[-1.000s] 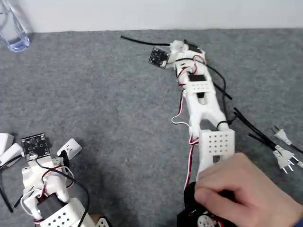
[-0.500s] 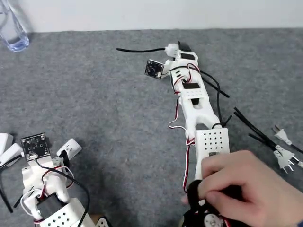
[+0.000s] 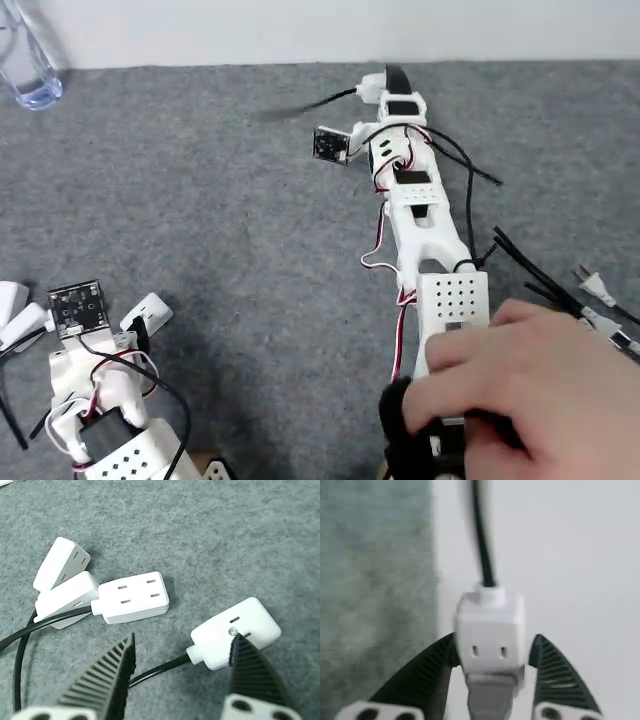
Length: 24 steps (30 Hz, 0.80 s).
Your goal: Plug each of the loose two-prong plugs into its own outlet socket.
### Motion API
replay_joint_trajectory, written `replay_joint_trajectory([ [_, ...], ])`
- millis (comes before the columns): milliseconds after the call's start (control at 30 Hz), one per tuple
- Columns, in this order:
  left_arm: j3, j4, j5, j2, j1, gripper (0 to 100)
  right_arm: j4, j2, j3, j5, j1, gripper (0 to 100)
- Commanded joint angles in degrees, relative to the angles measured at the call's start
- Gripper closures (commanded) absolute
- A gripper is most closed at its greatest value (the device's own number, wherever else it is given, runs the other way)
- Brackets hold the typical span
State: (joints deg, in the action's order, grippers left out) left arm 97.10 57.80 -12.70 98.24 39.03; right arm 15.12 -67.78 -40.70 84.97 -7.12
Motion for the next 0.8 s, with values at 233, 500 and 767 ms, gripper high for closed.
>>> replay_joint_trajectory([
  [233,-0.3,-1.0,-0.4,0.2,-0.4,71,30.5,-7.3,-5.9,23.7,0.8,74.7],
  [500,-0.3,-1.0,-0.4,0.2,-0.5,71,27.8,-0.1,-6.2,21.3,2.1,74.7],
  [767,-0.3,-1.1,-0.4,0.2,-0.5,71,15.7,12.2,-6.2,21.2,1.8,75.0],
])
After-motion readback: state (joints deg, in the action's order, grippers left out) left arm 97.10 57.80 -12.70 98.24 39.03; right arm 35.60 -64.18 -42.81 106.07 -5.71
